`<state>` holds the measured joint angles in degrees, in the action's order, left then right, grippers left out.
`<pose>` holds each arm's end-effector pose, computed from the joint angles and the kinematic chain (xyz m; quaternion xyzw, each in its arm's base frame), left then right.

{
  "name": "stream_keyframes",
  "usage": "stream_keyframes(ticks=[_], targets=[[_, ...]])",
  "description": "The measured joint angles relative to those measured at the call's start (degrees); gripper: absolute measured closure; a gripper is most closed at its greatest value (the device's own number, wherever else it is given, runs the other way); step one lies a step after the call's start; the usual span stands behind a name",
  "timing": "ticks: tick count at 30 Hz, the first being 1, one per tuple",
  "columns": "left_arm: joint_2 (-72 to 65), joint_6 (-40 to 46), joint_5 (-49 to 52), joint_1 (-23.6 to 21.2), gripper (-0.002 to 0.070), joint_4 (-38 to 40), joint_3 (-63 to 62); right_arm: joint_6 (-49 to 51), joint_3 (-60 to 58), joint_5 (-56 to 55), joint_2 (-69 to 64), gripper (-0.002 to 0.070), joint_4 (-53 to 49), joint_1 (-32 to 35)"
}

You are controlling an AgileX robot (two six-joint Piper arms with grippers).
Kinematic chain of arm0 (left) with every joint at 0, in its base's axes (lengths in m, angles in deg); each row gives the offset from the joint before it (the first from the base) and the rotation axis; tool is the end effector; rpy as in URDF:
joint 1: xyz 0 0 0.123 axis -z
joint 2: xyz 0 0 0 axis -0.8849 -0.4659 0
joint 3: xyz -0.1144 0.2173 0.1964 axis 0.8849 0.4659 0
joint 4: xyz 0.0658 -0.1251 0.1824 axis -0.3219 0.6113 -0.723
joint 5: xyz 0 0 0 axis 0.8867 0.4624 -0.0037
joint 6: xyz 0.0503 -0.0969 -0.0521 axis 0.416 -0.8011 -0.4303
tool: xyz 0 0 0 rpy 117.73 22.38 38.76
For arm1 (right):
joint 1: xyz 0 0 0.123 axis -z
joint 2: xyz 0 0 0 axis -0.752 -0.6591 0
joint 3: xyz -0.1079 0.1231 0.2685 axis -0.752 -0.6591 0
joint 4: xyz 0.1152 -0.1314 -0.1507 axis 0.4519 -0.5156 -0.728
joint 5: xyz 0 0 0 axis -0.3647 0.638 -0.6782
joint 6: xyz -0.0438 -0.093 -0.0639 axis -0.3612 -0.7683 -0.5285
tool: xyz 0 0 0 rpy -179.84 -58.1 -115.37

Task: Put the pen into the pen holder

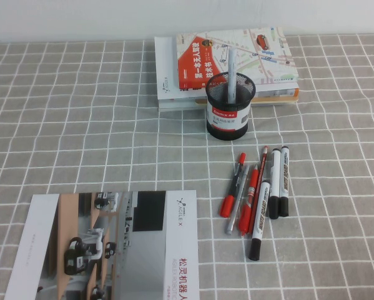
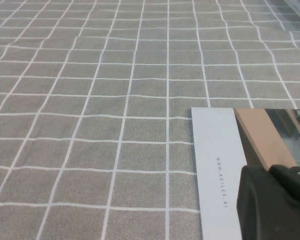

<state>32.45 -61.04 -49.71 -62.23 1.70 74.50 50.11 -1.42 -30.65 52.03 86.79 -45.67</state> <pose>0.0297 -0.0017 0.1607 0.0207 0.8078 0.0069 0.5891 0.0307 0.0023 0.1626 0.0263 0.8046 0.0077 0.5932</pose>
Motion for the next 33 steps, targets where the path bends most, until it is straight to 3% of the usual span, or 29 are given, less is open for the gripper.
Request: stream_keyframes(ticks=[28,30,33], targets=[[0.0,0.0,0.0,0.0,0.0678,0.0,0.0,0.0,0.0,0.0,0.0,0.0689,0.1,0.0],[0.0,0.0,0.0,0.0,0.0678,0.0,0.0,0.0,0.0,0.0,0.0,0.0689,2.3,0.0],[0.0,0.0,0.0,0.0,0.0678,0.0,0.0,0.0,0.0,0.0,0.0,0.0688,14.6,0.0]])
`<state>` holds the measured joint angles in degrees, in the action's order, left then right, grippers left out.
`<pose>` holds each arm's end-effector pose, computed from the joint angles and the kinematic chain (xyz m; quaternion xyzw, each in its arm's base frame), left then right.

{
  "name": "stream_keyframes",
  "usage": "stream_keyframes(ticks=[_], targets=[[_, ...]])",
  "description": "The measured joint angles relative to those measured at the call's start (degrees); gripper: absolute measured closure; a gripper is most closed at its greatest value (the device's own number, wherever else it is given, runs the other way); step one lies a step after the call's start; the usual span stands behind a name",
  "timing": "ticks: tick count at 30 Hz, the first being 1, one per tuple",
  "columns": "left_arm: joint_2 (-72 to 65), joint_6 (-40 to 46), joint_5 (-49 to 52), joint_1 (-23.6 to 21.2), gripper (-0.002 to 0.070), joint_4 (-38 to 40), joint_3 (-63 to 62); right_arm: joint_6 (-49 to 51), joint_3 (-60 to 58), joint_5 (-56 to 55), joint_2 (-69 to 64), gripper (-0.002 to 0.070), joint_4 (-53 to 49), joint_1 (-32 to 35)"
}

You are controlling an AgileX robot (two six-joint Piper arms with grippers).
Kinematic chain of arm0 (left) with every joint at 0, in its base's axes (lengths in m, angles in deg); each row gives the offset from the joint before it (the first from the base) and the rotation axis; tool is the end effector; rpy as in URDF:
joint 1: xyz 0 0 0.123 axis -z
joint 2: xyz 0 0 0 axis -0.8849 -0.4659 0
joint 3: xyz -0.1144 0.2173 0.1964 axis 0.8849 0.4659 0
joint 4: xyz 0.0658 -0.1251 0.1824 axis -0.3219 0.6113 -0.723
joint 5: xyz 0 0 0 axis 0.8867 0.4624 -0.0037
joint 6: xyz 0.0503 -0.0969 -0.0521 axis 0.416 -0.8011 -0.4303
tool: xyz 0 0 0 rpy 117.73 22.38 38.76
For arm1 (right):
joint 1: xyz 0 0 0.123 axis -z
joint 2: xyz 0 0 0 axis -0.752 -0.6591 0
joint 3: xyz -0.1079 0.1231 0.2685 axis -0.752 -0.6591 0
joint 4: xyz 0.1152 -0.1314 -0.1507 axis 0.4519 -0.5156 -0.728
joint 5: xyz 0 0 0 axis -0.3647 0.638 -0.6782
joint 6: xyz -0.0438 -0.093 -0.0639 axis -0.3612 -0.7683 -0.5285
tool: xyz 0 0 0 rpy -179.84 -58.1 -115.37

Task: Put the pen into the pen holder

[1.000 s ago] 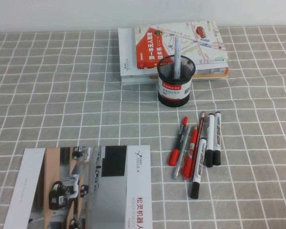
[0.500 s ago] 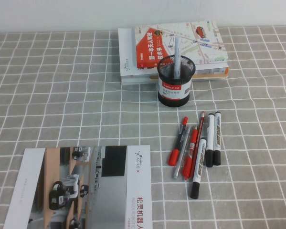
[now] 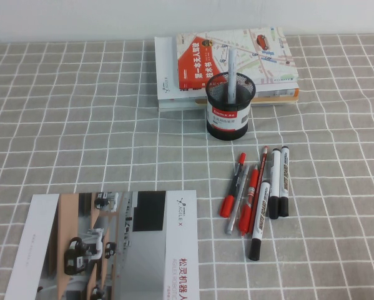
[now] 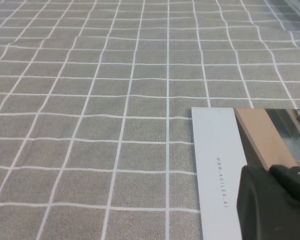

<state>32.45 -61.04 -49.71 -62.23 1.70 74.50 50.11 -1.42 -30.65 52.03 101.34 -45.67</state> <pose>0.0297 -0.0017 0.1607 0.0207 0.8078 0.0069 0.5891 0.0311 0.0132 0.1650 0.0940 0.7933 0.1144 0.5905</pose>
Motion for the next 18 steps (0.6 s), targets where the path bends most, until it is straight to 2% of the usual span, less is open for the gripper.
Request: stream_keyframes(ticks=[5,7,9,18], targets=[[0.0,0.0,0.0,0.0,0.0678,0.0,0.0,0.0,0.0,-0.2,0.0,0.0689,33.9,0.0],[0.0,0.0,0.0,0.0,0.0678,0.0,0.0,0.0,0.0,-1.0,0.0,0.0689,42.2,0.0],[0.0,0.0,0.0,0.0,0.0678,0.0,0.0,0.0,0.0,-2.0,0.0,0.0689,46.2,0.0],[0.0,0.0,0.0,0.0,0.0678,0.0,0.0,-1.3,0.0,-6.3,0.0,0.0689,51.6,0.0]])
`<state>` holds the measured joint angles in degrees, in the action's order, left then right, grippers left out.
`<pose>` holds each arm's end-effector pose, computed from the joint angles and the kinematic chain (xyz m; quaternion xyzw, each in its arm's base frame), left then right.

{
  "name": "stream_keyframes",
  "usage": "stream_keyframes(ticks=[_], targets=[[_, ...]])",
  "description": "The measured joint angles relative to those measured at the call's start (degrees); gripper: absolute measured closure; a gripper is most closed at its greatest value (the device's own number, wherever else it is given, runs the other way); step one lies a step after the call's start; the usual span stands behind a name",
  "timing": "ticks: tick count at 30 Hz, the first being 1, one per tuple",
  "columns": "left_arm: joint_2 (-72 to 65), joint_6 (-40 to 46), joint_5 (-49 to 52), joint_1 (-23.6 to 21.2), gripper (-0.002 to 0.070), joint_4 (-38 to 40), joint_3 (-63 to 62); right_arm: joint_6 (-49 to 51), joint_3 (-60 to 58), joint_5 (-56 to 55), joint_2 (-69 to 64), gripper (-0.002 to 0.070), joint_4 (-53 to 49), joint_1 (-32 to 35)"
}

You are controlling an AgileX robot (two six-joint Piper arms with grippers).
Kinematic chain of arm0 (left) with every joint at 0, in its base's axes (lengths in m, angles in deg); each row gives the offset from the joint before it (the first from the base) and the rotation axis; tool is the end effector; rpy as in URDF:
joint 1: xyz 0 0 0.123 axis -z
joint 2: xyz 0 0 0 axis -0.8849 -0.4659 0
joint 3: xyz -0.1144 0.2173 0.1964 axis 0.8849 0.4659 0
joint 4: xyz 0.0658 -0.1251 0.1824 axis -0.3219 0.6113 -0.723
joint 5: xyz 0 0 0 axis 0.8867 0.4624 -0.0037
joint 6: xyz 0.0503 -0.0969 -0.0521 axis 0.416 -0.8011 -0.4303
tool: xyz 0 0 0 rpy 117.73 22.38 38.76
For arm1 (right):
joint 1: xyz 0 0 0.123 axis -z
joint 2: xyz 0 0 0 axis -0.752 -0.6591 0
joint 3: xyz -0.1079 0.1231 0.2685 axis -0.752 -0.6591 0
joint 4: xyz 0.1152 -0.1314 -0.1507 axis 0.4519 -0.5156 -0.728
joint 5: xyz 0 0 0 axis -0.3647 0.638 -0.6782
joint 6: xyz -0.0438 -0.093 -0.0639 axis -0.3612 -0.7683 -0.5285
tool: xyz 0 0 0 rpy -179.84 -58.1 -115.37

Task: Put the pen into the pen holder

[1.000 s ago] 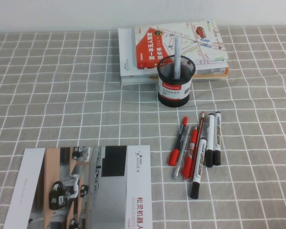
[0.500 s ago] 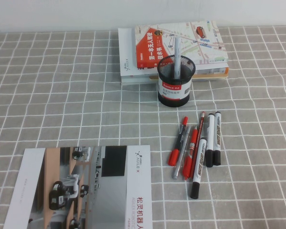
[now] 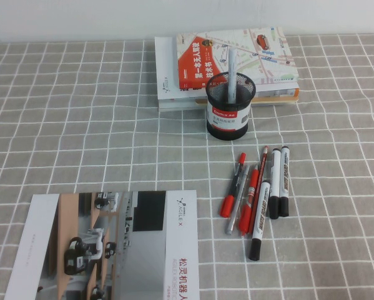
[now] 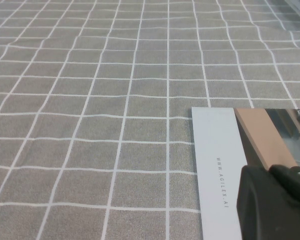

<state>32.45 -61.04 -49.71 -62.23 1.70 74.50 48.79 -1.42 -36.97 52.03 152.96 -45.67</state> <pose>0.0297 -0.0017 0.1607 0.0207 0.8078 0.0069 0.5891 0.0339 0.0278 0.1965 0.3339 0.6298 0.4407 0.5455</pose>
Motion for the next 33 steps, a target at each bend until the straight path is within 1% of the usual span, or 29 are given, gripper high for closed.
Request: stream_keyframes(ticks=[7,9,11,14,15,17,21,25,27,29,33], targets=[[0.0,0.0,0.0,0.0,0.0678,0.0,0.0,-7.8,0.0,1.2,0.0,0.0689,-0.6,0.0],[0.0,0.0,0.0,0.0,0.0678,0.0,0.0,-9.6,1.7,4.2,-1.0,0.0689,-3.9,0.0],[0.0,0.0,0.0,0.0,0.0678,0.0,0.0,-10.6,5.7,9.0,-4.3,0.0689,-10.5,0.0],[0.0,0.0,0.0,0.0,0.0678,0.0,0.0,-11.3,12.8,16.3,-11.3,0.0688,-20.8,0.0],[0.0,0.0,0.0,0.0,0.0678,0.0,0.0,-11.3,16.4,20.1,-15.2,0.0689,-25.8,0.0],[0.0,0.0,0.0,0.0,0.0678,0.0,0.0,-11.4,22.7,26.2,-22.3,0.0689,-32.6,0.0],[0.0,0.0,0.0,0.0,0.0678,0.0,0.0,-11.5,33.7,36.0,-36.3,0.0689,-39.6,0.0],[0.0,0.0,0.0,0.0,0.0678,0.0,0.0,-11.5,44.4,45.3,-49.3,0.0689,-41.7,0.0],[0.0,0.0,0.0,0.0,0.0678,0.0,0.0,-10.8,48.3,48.4,-54.7,0.0689,-43.2,-1.0],[0.0,0.0,0.0,0.0,0.0678,0.0,0.0,-8.0,52.2,50.5,-59.8,0.0688,-47.3,-3.7],[0.0,0.0,0.0,0.0,0.0678,0.0,0.0,1.5,58.7,54.1,-68.2,0.0689,-61.2,-12.7]])
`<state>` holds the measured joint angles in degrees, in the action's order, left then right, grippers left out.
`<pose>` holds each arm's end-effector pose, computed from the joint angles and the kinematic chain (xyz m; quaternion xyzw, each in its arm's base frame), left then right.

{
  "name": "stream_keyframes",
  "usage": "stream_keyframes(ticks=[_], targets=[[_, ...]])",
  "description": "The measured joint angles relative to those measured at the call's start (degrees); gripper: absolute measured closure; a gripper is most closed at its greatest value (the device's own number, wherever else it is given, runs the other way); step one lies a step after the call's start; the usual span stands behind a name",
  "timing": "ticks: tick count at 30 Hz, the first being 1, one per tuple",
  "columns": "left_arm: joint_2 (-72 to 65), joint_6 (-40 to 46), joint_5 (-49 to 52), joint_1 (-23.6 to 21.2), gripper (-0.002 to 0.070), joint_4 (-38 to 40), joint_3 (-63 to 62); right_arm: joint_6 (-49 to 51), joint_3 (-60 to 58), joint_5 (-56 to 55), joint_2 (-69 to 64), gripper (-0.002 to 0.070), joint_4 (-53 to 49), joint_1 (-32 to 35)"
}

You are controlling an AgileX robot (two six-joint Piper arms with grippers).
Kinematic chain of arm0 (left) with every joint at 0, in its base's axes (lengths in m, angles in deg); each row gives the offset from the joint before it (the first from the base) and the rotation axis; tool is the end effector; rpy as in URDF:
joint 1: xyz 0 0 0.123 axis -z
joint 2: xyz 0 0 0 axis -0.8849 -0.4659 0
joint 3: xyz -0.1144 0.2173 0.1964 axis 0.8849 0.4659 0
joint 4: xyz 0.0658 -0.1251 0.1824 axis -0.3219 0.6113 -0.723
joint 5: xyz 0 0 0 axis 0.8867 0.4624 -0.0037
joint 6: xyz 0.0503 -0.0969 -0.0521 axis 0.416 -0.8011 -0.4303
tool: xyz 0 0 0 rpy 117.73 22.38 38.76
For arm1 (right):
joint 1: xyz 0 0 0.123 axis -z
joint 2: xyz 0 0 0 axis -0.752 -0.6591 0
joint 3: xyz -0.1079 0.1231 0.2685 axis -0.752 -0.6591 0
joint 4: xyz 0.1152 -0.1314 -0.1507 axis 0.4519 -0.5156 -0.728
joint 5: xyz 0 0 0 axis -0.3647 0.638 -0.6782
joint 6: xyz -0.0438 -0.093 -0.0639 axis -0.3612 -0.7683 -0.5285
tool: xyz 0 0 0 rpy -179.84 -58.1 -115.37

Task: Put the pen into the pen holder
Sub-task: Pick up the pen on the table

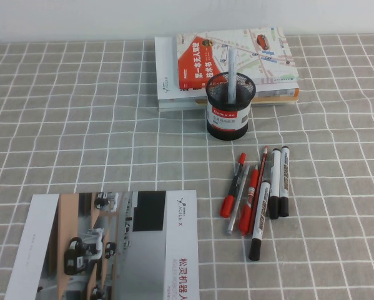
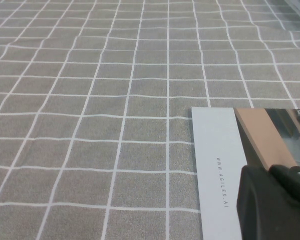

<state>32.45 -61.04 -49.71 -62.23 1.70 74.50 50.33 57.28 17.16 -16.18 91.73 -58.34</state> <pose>0.0297 -0.0017 0.1607 0.0207 0.8078 0.0069 0.5891 0.1747 0.0496 0.3128 -0.0844 0.9837 0.0940 0.1277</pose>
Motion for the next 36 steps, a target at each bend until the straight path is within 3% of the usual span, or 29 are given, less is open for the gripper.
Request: stream_keyframes(ticks=[4,7,18,25,30,33,36], targets=[[0.0,0.0,0.0,0.0,0.0678,0.0,0.0,9.8,7.2,1.3,-7.9,0.0689,-13.5,-9.0],[0.0,0.0,0.0,0.0,0.0678,0.0,0.0,12.3,12.8,1.3,-13.8,0.0688,-17.9,-12.7],[0.0,0.0,0.0,0.0,0.0678,0.0,0.0,13.1,31.9,1.3,-34.1,0.0689,-17.9,-15.8],[0.0,0.0,0.0,0.0,0.0678,0.0,0.0,13.3,36.7,1.3,-43.5,0.0689,-9.1,-15.8],[0.0,0.0,0.0,0.0,0.0678,0.0,0.0,18.8,37.9,1.0,-48.0,0.0685,-10.7,-15.8],[0.0,0.0,0.0,0.0,0.0678,0.0,0.0,21.2,38.0,0.9,-49.8,0.0639,-13.0,-15.8],[0.0,0.0,0.0,0.0,0.0678,0.0,0.0,24.1,38.0,-0.2,-50.2,0.0485,-13.6,-15.8]])
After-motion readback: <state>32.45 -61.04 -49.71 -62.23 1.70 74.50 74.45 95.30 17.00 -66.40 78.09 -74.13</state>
